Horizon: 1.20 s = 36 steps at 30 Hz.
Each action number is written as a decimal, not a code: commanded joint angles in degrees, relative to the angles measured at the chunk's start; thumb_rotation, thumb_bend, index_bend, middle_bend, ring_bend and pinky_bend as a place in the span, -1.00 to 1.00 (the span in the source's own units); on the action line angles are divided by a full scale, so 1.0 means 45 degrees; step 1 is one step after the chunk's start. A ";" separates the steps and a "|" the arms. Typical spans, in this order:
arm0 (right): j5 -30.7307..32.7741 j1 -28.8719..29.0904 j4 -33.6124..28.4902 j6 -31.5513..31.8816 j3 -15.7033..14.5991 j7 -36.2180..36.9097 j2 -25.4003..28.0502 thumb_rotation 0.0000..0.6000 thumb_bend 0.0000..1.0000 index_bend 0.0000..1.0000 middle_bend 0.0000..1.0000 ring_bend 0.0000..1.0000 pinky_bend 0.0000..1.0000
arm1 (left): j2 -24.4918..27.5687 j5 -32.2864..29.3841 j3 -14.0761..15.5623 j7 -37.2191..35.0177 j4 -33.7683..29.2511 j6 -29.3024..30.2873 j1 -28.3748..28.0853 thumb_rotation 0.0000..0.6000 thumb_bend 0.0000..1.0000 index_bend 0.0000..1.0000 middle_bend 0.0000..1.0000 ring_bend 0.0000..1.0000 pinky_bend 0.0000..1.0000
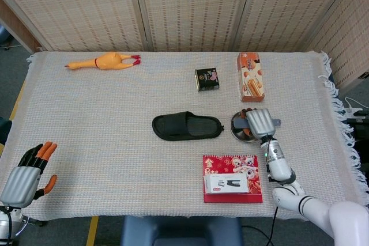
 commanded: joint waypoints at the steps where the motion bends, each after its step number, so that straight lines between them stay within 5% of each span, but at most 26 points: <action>1: -0.0051 0.0019 -0.0063 0.0066 0.0038 0.0114 0.0064 1.00 -0.45 0.77 0.23 0.14 0.66 | 0.0008 -0.0007 -0.0003 -0.0018 -0.0004 0.0000 0.0000 1.00 -0.10 -1.00 -1.00 -1.00 -0.81; 11: -0.0227 0.0369 -0.1945 0.0440 0.0524 -0.0170 0.1102 1.00 -0.39 0.85 0.27 0.18 0.66 | 0.0019 0.0010 -0.0008 -0.0096 0.0013 -0.0030 -0.0035 1.00 -0.09 -1.00 -1.00 -1.00 -0.81; 26: 0.1132 0.2244 -0.4453 -0.0937 0.0763 -0.5281 0.1231 1.00 -0.38 0.85 0.27 0.22 0.66 | 0.0201 0.0127 0.0055 -0.0619 -0.0002 -0.0074 -0.0084 1.00 -0.09 -1.00 -1.00 -1.00 -0.81; 36: 0.3575 0.3204 -0.4823 -0.1278 0.0380 -0.9375 0.0624 1.00 -0.38 0.85 0.27 0.23 0.66 | 0.0342 0.0298 0.0149 -0.1064 0.0011 -0.0107 -0.0125 1.00 -0.08 -1.00 -1.00 -1.00 -0.81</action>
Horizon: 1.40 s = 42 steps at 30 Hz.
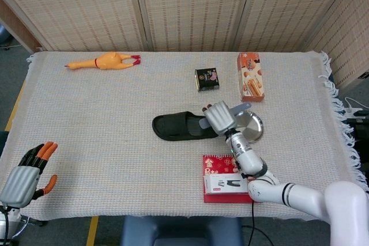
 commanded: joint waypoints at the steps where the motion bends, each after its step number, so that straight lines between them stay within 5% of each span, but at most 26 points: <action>1: 0.1324 0.0473 0.0018 -0.0081 -0.0217 -0.1445 -0.0462 1.00 -0.38 0.85 0.27 0.23 0.66 | 0.0046 0.0082 0.0041 -0.0099 -0.0011 0.0025 0.0000 1.00 -0.08 -1.00 -1.00 -1.00 -0.81; 17: 0.2877 0.1468 0.0579 0.0502 -0.0446 -0.3095 -0.1699 1.00 -0.37 0.85 0.27 0.23 0.66 | 0.0213 0.0361 0.0180 -0.0595 -0.0018 0.0070 -0.0028 1.00 -0.05 -1.00 -1.00 -1.00 -0.81; 42: 0.3017 0.1557 0.1450 0.0801 -0.1169 -0.3454 -0.1977 1.00 -0.37 0.85 0.28 0.23 0.66 | 0.0246 0.0334 0.0189 -0.0670 0.0019 0.0097 -0.0014 1.00 -0.05 -1.00 -1.00 -1.00 -0.81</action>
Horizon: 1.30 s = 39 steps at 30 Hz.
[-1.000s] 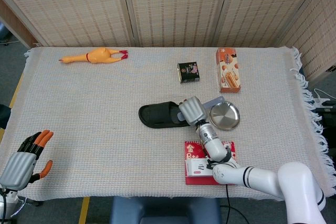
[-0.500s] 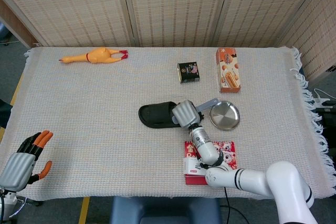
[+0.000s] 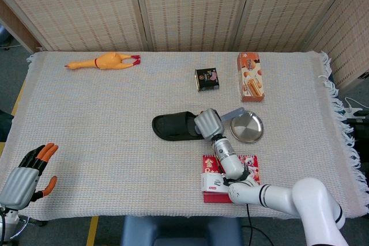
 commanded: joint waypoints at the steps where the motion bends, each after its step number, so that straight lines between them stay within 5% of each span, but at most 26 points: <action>1: 0.0065 0.0005 0.0015 -0.0045 -0.0048 -0.0089 0.0015 1.00 -0.37 0.86 0.28 0.24 0.66 | 0.0003 -0.0008 -0.0006 -0.0035 0.0007 -0.0016 -0.0012 1.00 -0.05 -1.00 -1.00 -1.00 -0.81; 12: 0.0095 0.0612 0.0473 -0.0285 0.0120 -0.0419 -0.0887 1.00 -0.37 0.86 0.28 0.24 0.66 | 0.0060 0.0049 0.0024 -0.0279 0.0052 0.0001 -0.0027 1.00 -0.06 -1.00 -1.00 -1.00 -0.81; 27: 0.0264 0.0399 0.0440 0.0053 -0.0359 -0.1196 -0.0476 1.00 -0.37 0.87 0.29 0.24 0.66 | 0.0085 0.0284 0.0096 -0.0225 -0.0011 0.0235 0.0047 1.00 -0.06 -1.00 -1.00 -1.00 -0.81; 39: 0.0238 0.0610 0.0414 -0.0142 -0.0130 -0.0994 -0.0901 1.00 -0.37 0.87 0.29 0.24 0.66 | 0.0103 0.0214 0.0079 -0.0294 0.0018 0.0184 0.0029 1.00 -0.06 -1.00 -1.00 -1.00 -0.81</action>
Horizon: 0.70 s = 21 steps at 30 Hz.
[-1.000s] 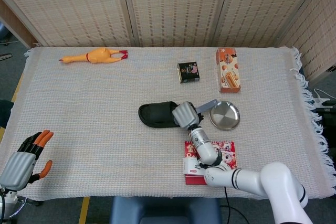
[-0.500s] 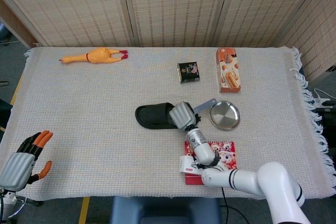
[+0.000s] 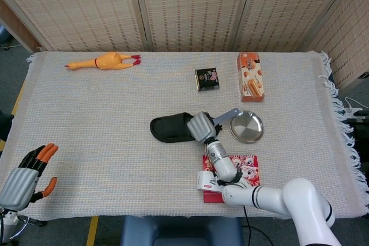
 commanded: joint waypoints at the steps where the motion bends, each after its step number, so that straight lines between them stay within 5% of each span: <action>1: -0.0071 0.0050 0.0037 -0.0049 0.0040 0.0142 -0.0145 1.00 -0.37 0.87 0.29 0.24 0.66 | 0.0016 -0.0003 -0.0002 -0.0010 0.0011 0.0003 0.0000 1.00 -0.06 -1.00 -1.00 -1.00 -0.81; 14: 0.0155 -0.0295 -0.0186 0.0232 -0.0174 -0.0213 0.0479 1.00 -0.37 0.87 0.29 0.24 0.66 | -0.0033 -0.0041 -0.0030 0.0123 -0.0006 0.0013 0.0010 1.00 -0.06 -1.00 -1.00 -1.00 -0.81; 21: -0.1070 -0.0597 -0.1162 0.0932 0.0105 0.1409 0.1030 1.00 -0.37 0.88 0.30 0.24 0.66 | -0.0062 -0.0032 -0.0031 0.0229 -0.0013 0.0020 0.0013 1.00 -0.06 -1.00 -1.00 -1.00 -0.81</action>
